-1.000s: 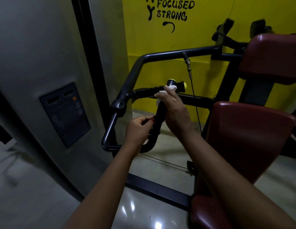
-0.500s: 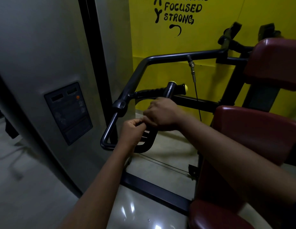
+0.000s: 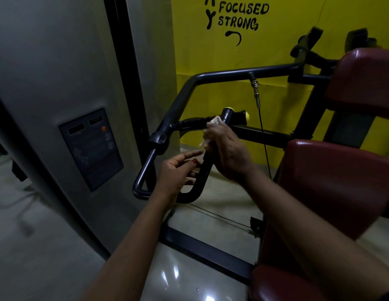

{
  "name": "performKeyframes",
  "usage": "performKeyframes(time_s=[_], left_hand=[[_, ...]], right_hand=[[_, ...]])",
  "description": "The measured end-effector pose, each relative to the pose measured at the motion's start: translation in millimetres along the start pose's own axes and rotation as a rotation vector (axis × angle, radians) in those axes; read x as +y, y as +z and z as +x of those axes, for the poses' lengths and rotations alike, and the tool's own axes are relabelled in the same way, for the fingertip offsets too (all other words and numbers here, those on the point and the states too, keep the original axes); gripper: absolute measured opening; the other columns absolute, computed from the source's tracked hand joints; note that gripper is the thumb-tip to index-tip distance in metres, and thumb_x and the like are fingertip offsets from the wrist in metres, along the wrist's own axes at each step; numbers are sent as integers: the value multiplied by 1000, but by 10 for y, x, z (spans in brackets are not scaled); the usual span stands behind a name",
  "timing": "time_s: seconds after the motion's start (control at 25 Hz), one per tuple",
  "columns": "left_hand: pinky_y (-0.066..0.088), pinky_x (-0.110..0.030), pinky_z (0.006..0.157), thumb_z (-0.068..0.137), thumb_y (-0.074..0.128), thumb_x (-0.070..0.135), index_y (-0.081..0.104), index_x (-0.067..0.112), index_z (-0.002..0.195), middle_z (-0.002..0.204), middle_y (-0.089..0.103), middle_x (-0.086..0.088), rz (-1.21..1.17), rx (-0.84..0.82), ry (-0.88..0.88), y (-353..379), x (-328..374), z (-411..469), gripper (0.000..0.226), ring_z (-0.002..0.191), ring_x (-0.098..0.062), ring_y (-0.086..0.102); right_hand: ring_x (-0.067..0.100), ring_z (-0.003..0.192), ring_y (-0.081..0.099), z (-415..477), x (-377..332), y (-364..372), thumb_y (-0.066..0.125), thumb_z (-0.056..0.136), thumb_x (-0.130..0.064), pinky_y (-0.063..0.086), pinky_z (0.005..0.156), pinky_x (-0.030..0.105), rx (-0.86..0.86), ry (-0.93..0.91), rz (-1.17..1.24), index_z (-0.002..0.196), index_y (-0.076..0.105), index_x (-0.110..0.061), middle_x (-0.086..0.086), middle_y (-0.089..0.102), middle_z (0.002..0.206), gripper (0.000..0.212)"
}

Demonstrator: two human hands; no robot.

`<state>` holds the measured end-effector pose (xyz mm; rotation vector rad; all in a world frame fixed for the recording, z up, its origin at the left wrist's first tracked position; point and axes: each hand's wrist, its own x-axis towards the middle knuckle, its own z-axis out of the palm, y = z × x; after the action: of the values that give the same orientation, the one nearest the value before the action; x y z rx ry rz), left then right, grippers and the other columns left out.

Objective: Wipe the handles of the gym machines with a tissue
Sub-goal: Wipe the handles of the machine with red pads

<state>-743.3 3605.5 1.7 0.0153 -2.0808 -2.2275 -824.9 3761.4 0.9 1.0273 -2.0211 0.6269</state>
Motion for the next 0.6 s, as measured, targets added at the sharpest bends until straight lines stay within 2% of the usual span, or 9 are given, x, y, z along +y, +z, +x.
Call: performKeyframes(time_s=[0.04, 0.08, 0.16, 0.2, 0.24, 0.32, 0.4, 0.48, 0.6], left_hand=[[48, -17, 55, 95, 55, 9, 69, 24, 111, 82, 70, 4, -6, -11, 24, 15, 0, 5, 27, 64, -7, 61], [49, -16, 55, 95, 56, 10, 67, 25, 115, 88, 71, 5, 2, -14, 41, 46, 7, 14, 28, 69, -7, 63], [52, -18, 60, 94, 60, 14, 66, 23, 119, 98, 73, 2, 33, 11, 74, 125, 12, 66, 27, 82, -10, 69], [55, -22, 65, 93, 61, 15, 68, 22, 117, 99, 74, 0, 34, 41, 93, 173, 10, 107, 25, 87, -13, 70], [55, -27, 70, 93, 62, 16, 69, 22, 112, 97, 74, -1, 24, 77, 110, 226, 14, 140, 22, 88, -15, 70], [56, -33, 74, 92, 63, 18, 71, 26, 102, 88, 75, 2, 40, 157, 145, 320, 11, 190, 16, 84, -15, 71], [56, -32, 72, 92, 63, 18, 71, 26, 97, 84, 74, 3, 49, 212, 203, 376, -28, 221, 11, 81, -13, 70], [55, -29, 75, 92, 63, 18, 71, 23, 98, 91, 74, 1, 24, 209, 249, 375, -89, 225, 11, 87, -13, 70], [57, -38, 84, 88, 64, 31, 73, 24, 104, 101, 72, 0, 111, 217, 309, 325, -147, 228, 19, 96, -12, 69]], right_hand=[[27, 128, 49, -152, -42, 41, 48, 98, -17, 38, 111, 40, 88, -27, 65, 124, 46, -4, 23, 59, 124, 29], [23, 122, 54, -247, -50, 65, 50, 98, -13, 44, 105, 33, 135, -45, 87, 126, 44, -4, 22, 60, 124, 30], [19, 99, 67, -198, 30, 33, 52, 98, -17, 50, 86, 14, 181, -2, 64, 130, 40, -6, 18, 65, 118, 36], [19, 94, 69, -92, 74, 7, 54, 98, -20, 53, 79, 13, 197, 64, 45, 132, 40, -6, 17, 66, 117, 40], [20, 96, 69, 33, 101, -24, 56, 97, -20, 56, 76, 19, 220, 149, 35, 135, 42, -5, 15, 66, 118, 43], [18, 102, 68, 170, 67, -23, 58, 96, -18, 57, 79, 28, 310, 335, 46, 138, 48, -6, 12, 67, 121, 45], [13, 108, 65, 92, -132, 78, 59, 95, -16, 53, 85, 22, 454, 500, 74, 136, 54, -10, 7, 66, 124, 41], [10, 111, 64, -88, -408, 183, 61, 93, -11, 52, 88, 21, 573, 589, 134, 129, 61, -12, 3, 67, 123, 35], [6, 111, 60, -119, -468, 250, 64, 91, -10, 47, 90, 13, 659, 698, 206, 118, 68, -13, 5, 66, 120, 28]])
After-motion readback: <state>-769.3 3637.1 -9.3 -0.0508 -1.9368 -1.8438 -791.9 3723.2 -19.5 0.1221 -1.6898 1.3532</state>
